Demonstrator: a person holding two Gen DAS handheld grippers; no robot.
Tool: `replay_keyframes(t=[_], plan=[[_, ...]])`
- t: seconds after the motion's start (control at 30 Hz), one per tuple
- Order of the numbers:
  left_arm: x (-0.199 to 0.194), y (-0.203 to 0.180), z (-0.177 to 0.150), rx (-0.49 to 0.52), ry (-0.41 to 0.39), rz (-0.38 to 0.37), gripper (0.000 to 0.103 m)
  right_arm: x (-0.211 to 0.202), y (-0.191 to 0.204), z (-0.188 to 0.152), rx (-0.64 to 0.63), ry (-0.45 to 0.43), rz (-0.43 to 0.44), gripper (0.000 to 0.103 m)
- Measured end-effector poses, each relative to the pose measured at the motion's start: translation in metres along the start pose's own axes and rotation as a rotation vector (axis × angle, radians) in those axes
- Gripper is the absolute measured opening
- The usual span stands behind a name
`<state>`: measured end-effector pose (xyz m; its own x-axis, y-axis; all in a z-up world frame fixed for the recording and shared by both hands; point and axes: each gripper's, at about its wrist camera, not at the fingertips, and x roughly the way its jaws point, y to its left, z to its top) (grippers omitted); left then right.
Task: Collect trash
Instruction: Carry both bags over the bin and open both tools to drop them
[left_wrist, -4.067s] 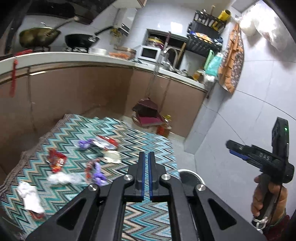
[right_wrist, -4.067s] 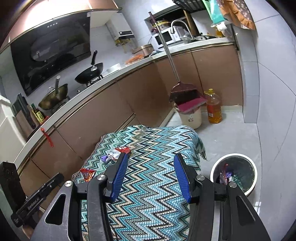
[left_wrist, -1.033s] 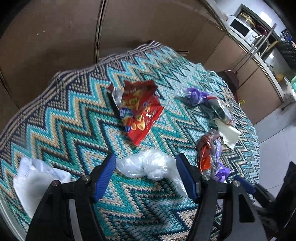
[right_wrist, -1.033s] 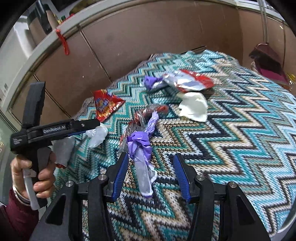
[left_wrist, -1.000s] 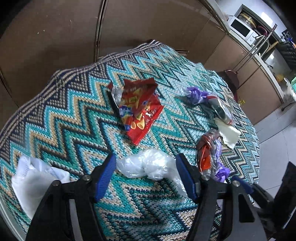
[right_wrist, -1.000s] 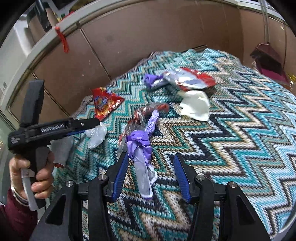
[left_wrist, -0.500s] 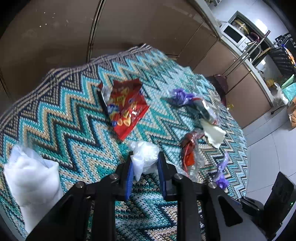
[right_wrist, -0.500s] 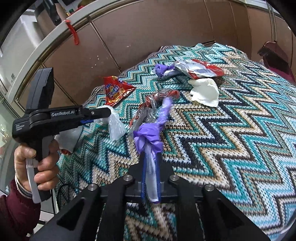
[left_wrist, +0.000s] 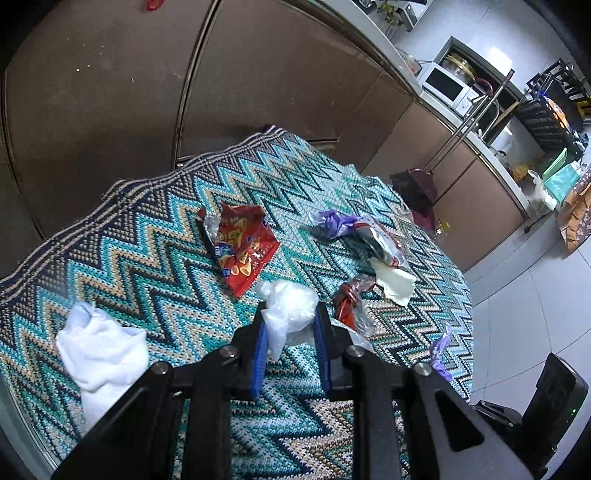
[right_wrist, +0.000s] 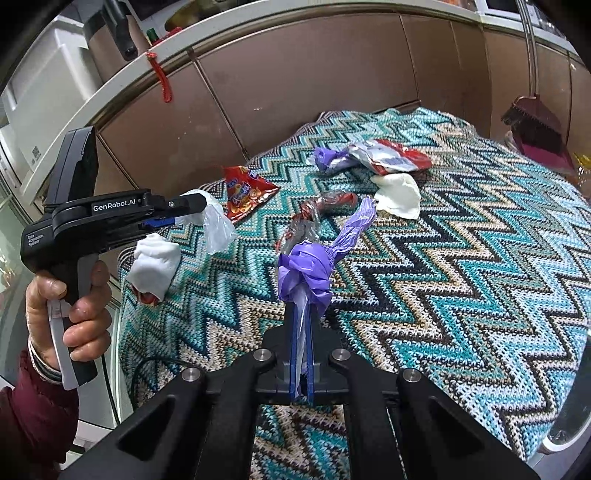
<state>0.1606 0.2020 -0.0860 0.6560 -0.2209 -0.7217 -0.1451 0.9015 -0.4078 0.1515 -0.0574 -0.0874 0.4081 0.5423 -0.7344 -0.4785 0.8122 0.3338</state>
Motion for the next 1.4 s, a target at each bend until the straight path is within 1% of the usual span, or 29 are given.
replay_keyframes(t=[0.53, 0.7, 0.87, 0.97, 1.13, 1.27, 1.4], plan=[[-0.049, -0.002, -0.008, 0.001, -0.071, -0.021, 0.021, -0.056, 0.017, -0.012, -0.002, -0.096, -0.027, 0.004], [-0.068, -0.012, -0.013, 0.018, -0.093, -0.024, 0.021, -0.076, 0.022, -0.018, -0.002, -0.137, -0.024, 0.004], [-0.078, -0.03, -0.016, 0.049, -0.101, -0.04, 0.021, -0.097, 0.011, -0.025, 0.021, -0.178, -0.028, 0.004], [-0.075, -0.055, -0.018, 0.085, -0.087, -0.062, 0.021, -0.109, -0.005, -0.032, 0.049, -0.2, -0.043, 0.004], [-0.06, -0.116, -0.024, 0.174, -0.052, -0.119, 0.021, -0.14, -0.049, -0.045, 0.12, -0.248, -0.104, 0.004], [-0.036, -0.183, -0.033, 0.269, -0.014, -0.167, 0.021, -0.165, -0.088, -0.056, 0.178, -0.284, -0.164, 0.004], [-0.008, -0.252, -0.048, 0.367, 0.031, -0.206, 0.021, -0.188, -0.133, -0.069, 0.242, -0.31, -0.247, 0.004]])
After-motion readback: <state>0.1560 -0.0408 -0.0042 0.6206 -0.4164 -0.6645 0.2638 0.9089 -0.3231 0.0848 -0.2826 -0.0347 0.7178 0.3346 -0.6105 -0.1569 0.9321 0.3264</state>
